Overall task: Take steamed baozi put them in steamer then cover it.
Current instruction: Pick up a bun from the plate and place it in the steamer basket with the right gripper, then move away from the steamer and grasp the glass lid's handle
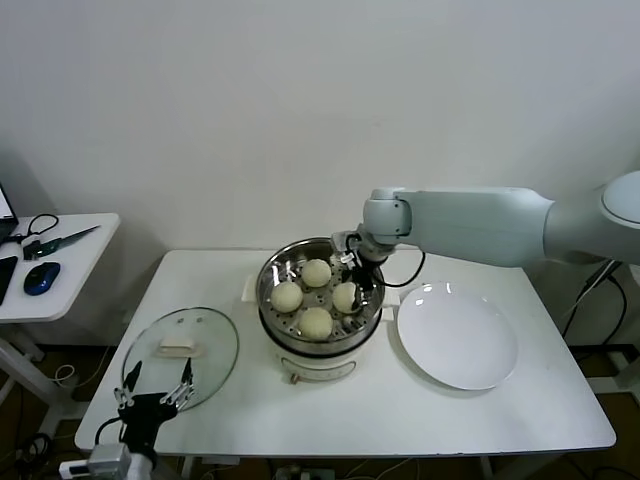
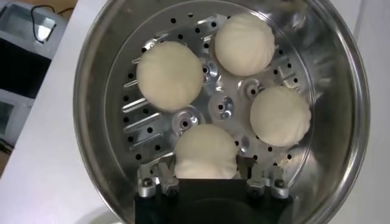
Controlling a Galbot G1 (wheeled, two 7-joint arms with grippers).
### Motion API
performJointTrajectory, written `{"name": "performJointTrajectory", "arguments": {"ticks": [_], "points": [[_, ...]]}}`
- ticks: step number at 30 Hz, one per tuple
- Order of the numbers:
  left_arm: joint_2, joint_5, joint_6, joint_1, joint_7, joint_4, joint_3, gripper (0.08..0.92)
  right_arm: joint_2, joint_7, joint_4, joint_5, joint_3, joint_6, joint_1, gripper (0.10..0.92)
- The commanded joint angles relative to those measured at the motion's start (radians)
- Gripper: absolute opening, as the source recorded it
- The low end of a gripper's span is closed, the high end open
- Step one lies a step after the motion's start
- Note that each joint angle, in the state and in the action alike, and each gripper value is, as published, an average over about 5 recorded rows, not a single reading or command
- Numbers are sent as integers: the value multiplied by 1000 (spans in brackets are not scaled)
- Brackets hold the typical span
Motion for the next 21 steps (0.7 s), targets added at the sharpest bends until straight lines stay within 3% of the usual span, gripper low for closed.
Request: {"name": "performJointTrajectory", "arguments": {"ticks": [1, 7, 10, 12, 16, 21], "points": [[0, 1, -1, 2, 1, 1, 0, 823, -39, -36, -10, 21, 32, 41, 65, 771], [-1, 3, 17, -2, -3, -2, 1, 823, -223, -79, 38, 155, 83, 69, 193, 821], [1, 15, 26, -2, -8, -5, 2, 823, -370, 49, 90, 238, 196, 23, 161, 823], [4, 22, 25, -3, -11, -6, 3, 823, -479, 229, 125, 304, 331, -9, 80, 823], [8, 35, 24, -8, -13, -3, 1, 823, -676, 524, 172, 292, 714, 21, -268, 823], [25, 50, 19, -13, 2, 11, -3, 823, -825, 677, 252, 195, 1397, 87, -914, 823]]}}
